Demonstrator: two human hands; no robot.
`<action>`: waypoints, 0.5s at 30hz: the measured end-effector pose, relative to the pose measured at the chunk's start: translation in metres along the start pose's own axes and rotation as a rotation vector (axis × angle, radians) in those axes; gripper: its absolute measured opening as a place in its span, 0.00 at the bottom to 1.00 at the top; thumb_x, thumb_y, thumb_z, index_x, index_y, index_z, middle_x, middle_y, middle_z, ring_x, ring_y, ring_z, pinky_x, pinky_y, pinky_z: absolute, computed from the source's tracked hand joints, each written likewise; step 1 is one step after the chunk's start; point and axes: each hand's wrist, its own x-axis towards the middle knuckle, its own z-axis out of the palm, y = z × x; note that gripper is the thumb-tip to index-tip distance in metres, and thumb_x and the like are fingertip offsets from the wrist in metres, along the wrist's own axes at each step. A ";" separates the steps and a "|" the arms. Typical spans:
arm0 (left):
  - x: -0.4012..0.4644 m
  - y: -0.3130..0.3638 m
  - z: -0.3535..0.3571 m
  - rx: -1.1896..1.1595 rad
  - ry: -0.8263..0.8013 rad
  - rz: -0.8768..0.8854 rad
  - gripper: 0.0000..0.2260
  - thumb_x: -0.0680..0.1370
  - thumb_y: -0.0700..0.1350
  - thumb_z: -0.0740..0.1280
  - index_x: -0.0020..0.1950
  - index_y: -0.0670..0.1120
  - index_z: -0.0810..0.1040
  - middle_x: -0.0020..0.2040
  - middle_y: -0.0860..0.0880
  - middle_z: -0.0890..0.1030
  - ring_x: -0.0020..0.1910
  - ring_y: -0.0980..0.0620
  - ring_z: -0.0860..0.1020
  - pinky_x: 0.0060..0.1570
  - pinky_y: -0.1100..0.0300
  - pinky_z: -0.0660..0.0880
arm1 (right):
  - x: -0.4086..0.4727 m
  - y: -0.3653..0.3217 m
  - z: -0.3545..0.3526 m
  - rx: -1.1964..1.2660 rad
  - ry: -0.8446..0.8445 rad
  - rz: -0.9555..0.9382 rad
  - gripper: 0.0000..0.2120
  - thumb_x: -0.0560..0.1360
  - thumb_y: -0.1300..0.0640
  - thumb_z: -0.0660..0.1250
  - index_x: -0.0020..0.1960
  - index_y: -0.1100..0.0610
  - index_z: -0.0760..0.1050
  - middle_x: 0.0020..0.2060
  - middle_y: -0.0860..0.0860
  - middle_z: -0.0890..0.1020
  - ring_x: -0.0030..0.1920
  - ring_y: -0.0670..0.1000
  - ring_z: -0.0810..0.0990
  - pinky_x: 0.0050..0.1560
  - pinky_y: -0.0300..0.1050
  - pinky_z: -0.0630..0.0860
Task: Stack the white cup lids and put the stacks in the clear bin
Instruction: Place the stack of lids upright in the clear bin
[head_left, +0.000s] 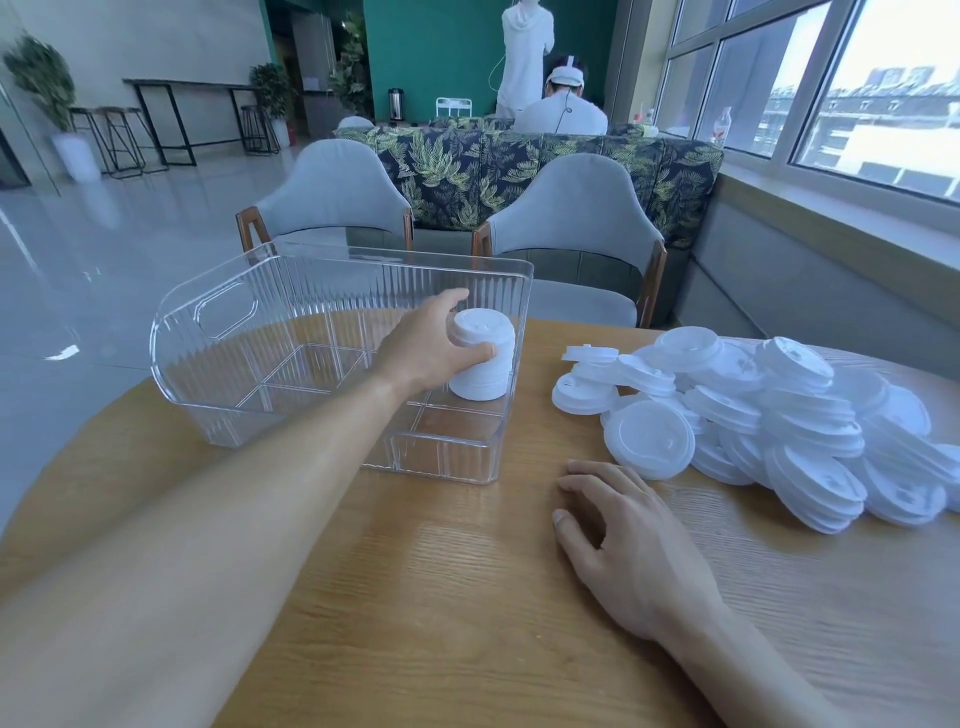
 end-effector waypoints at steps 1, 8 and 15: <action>-0.004 0.003 -0.001 -0.001 0.049 0.014 0.35 0.75 0.59 0.74 0.78 0.51 0.67 0.75 0.51 0.72 0.72 0.50 0.72 0.68 0.47 0.72 | 0.000 0.000 0.000 -0.001 -0.001 0.001 0.16 0.79 0.44 0.63 0.64 0.46 0.77 0.67 0.35 0.73 0.69 0.37 0.66 0.66 0.32 0.62; -0.042 0.026 -0.007 -0.040 0.363 0.177 0.08 0.80 0.54 0.65 0.52 0.51 0.79 0.48 0.58 0.79 0.48 0.58 0.77 0.47 0.56 0.76 | -0.010 -0.004 -0.005 -0.022 0.096 0.079 0.11 0.78 0.48 0.64 0.56 0.47 0.81 0.59 0.37 0.79 0.63 0.41 0.73 0.54 0.36 0.69; -0.125 0.057 0.000 -0.049 0.452 0.258 0.15 0.83 0.50 0.62 0.37 0.49 0.70 0.31 0.55 0.70 0.33 0.54 0.70 0.32 0.59 0.62 | -0.032 -0.003 -0.014 -0.051 0.107 0.079 0.10 0.79 0.51 0.64 0.54 0.51 0.82 0.59 0.40 0.80 0.62 0.45 0.75 0.55 0.41 0.73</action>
